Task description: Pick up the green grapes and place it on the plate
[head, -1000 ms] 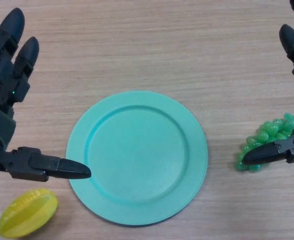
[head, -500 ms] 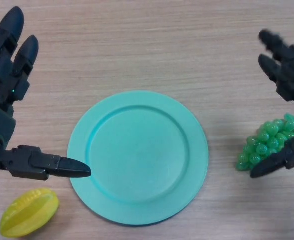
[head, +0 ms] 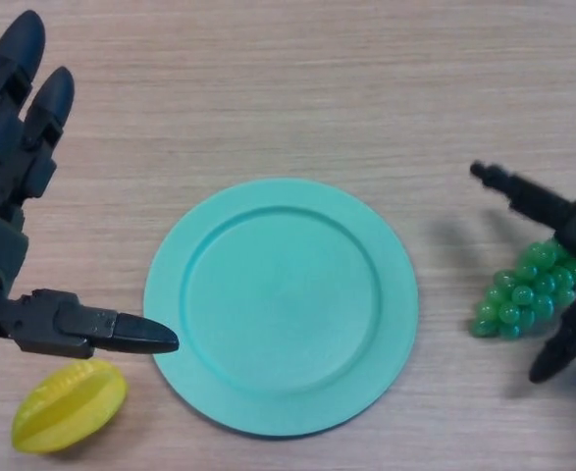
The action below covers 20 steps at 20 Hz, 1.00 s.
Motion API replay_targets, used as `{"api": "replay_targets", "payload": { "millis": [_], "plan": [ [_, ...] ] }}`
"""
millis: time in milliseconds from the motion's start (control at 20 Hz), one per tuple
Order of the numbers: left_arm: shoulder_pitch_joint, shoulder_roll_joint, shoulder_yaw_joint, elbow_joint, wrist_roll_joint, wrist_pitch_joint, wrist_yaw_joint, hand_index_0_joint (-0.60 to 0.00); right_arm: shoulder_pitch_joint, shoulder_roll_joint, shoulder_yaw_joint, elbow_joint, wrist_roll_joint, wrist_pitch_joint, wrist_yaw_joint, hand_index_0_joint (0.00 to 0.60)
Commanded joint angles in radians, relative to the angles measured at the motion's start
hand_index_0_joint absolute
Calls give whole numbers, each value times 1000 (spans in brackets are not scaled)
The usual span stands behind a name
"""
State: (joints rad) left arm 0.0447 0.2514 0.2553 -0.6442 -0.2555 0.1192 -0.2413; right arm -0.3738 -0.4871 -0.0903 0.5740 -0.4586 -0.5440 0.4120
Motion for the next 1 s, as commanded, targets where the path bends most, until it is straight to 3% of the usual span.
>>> {"api": "replay_targets", "payload": {
  "millis": [50, 100, 150, 200, 250, 450, 700, 800, 850, 1000],
  "plan": [
    [-7, 22, 80, -58, -28, -148, 21, 0, -81, -85, -63, 43, 11, -148, -109, 100],
    [-6, 22, 82, -58, -28, -149, 22, 0, -87, -86, -62, 56, 6, -151, -117, 200],
    [-3, 20, 85, -57, -28, -154, 24, 0, -102, -96, -55, 99, -33, -173, -165, 349],
    [0, 19, 88, -56, -28, -157, 25, 0, -118, -111, -46, 143, -95, -200, -237, 449],
    [9, 18, 93, -58, -24, -162, 24, 0, -162, -152, -23, 252, -300, -230, -485, 592],
    [22, 6, 82, -58, -15, -173, 21, 0, -163, -147, -26, 276, -280, -177, -542, 600],
    [27, 4, 81, -71, -23, -158, 17, 0, -129, -140, -31, 204, -232, -156, -492, 600],
    [30, 0, 81, -74, -31, -157, 17, 0, -89, -119, -54, 76, -145, -126, -387, 600],
    [32, -1, 82, -76, -34, -158, 16, 0, -58, -101, -73, -49, -74, -75, -294, 600],
    [36, -4, 78, -75, -29, -165, 14, 0, -27, -66, -90, -290, -37, 33, -209, 600]
  ]
}}
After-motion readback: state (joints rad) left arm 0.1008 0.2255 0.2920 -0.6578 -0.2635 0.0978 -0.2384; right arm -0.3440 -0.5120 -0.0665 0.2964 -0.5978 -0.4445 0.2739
